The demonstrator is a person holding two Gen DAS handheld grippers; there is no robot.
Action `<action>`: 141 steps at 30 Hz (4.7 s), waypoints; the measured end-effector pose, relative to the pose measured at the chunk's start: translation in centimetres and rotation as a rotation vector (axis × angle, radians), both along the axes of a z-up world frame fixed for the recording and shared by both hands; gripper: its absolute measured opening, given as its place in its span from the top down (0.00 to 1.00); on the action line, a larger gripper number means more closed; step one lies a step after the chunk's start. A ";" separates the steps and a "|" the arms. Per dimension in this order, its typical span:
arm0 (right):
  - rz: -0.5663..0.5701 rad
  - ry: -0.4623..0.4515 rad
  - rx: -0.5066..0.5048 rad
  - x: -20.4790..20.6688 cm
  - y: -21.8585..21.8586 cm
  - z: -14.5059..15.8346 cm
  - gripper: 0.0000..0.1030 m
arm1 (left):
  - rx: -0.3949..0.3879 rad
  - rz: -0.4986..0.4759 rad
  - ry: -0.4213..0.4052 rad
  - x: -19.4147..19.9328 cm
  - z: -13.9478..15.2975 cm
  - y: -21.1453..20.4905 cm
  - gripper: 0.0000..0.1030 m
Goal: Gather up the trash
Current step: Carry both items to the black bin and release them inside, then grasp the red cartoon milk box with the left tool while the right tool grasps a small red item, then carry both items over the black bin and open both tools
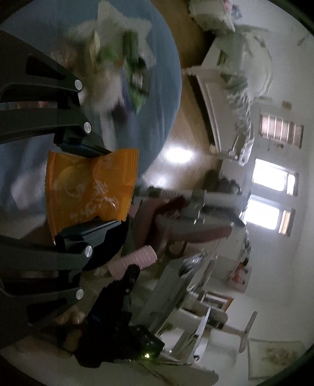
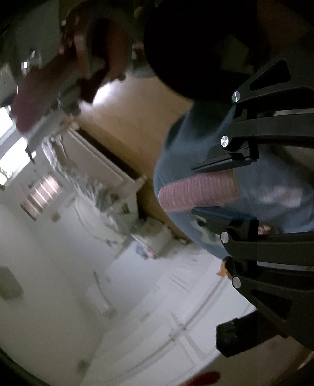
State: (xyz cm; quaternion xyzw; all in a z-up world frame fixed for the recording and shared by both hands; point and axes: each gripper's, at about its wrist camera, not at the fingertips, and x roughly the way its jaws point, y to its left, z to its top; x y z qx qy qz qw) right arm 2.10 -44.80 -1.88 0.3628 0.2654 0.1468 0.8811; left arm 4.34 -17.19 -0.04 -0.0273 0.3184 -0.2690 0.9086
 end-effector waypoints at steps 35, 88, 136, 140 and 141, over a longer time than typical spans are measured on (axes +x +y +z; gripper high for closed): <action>-0.355 0.239 0.057 -2.1 -12.8 -12.4 0.42 | 0.062 -0.267 0.186 7.0 -8.5 -19.5 0.19; 0.454 -0.040 -0.187 8.4 23.3 2.0 0.89 | -0.012 0.416 0.238 1.5 -7.5 12.5 0.10; -0.268 -0.013 -0.126 -3.0 -3.9 0.6 0.89 | 0.000 -0.075 0.014 3.2 -0.4 -7.0 0.47; -0.319 0.016 -0.128 -3.2 -6.0 -0.8 0.89 | -0.007 -0.132 0.044 4.3 -1.4 -9.7 0.47; -0.331 0.022 -0.125 -3.3 -6.4 -1.2 0.89 | -0.008 -0.144 0.051 4.5 -1.7 -10.3 0.47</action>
